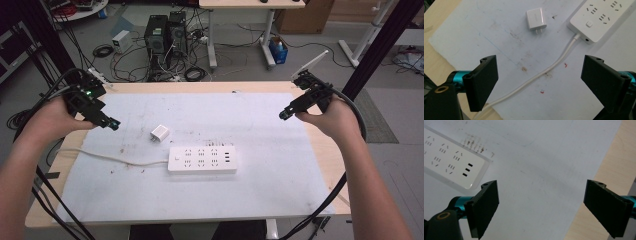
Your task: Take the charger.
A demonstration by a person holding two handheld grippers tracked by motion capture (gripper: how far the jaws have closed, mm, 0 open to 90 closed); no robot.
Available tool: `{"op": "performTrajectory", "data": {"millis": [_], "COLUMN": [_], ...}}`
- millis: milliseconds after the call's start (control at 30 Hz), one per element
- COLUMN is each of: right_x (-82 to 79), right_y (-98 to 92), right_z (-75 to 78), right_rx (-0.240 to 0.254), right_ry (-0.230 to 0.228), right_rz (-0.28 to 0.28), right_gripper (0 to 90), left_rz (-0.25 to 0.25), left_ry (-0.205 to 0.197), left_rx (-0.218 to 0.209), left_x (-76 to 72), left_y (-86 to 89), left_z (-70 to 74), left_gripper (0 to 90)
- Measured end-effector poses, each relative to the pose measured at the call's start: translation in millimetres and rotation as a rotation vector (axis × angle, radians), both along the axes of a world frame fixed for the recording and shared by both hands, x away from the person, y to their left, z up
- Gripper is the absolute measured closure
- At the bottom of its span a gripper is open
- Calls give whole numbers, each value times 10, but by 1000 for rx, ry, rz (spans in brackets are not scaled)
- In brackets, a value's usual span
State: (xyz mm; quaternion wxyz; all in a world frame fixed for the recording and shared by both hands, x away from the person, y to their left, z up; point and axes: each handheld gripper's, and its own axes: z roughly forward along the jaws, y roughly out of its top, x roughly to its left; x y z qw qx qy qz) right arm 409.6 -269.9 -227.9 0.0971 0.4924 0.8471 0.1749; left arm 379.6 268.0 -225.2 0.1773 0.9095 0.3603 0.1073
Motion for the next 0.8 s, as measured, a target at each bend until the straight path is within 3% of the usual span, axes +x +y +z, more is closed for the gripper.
{"op": "performTrajectory", "data": {"millis": [300,667,800], "right_x": [-21,-3,-12], "right_y": [-20,-65,-53], "right_z": [-15,14,-5], "right_rx": [18,40,35], "right_ry": [-9,-39,-42], "right_rz": [4,-30,-27], "right_gripper": [123,123,123], "left_rz": [12,41,104], "left_ry": [5,34,91], "left_rx": [-30,-53,-57], "left_x": [111,310,414], "left_y": [-152,-508,-627], "left_z": [-101,-479,-685], "left_gripper": [142,143,143]}}
